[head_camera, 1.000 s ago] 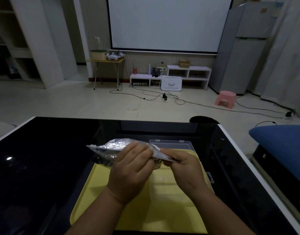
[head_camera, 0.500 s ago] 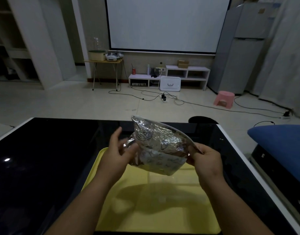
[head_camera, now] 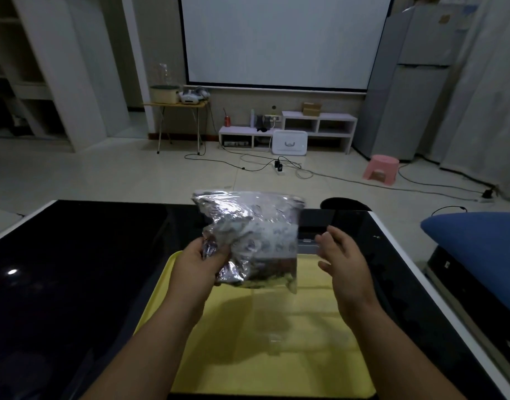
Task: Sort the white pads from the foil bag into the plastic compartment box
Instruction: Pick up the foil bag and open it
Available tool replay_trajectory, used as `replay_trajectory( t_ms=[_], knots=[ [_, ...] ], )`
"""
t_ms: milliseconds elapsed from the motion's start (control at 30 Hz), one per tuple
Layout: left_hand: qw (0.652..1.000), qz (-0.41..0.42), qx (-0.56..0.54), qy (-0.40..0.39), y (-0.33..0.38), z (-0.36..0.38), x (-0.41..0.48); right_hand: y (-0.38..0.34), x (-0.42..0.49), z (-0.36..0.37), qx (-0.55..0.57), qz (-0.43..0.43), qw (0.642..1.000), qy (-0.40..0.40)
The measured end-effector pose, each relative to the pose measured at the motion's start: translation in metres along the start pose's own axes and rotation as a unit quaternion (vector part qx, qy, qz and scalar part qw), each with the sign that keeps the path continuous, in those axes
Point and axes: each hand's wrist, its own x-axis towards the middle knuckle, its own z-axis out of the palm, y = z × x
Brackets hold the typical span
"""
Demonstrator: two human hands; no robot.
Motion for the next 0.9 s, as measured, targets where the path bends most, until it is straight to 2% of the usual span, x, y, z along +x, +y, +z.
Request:
replay_trajectory(
  t_ms=[100,200,367,433,600,733,900],
  knots=[
    [0.991,-0.081,-0.104,0.005,-0.005,0.000,0.002,0.001,-0.003,0.003,-0.003,0.087,0.993,-0.079],
    [0.981,-0.114,-0.155,-0.006,-0.007,0.001,0.003,0.000,-0.006,0.007,0.046,0.176,0.975,-0.125],
    [0.979,-0.142,-0.137,-0.055,-0.002,0.002,-0.001,0.001,-0.008,0.007,0.027,0.192,0.966,-0.171],
    [0.981,-0.152,-0.101,-0.067,-0.002,0.001,-0.002,-0.001,-0.006,0.005,0.027,0.163,0.974,-0.155],
    [0.980,-0.155,-0.104,-0.071,-0.002,-0.003,0.002,-0.005,0.004,-0.005,0.020,0.107,0.993,-0.039],
    [0.976,-0.158,-0.128,-0.083,0.002,-0.003,0.000,0.001,0.007,-0.012,-0.004,0.105,0.994,-0.022],
    [0.984,-0.110,-0.091,-0.108,0.003,-0.003,-0.003,-0.001,0.006,-0.013,0.001,0.096,0.995,-0.008]
  ],
)
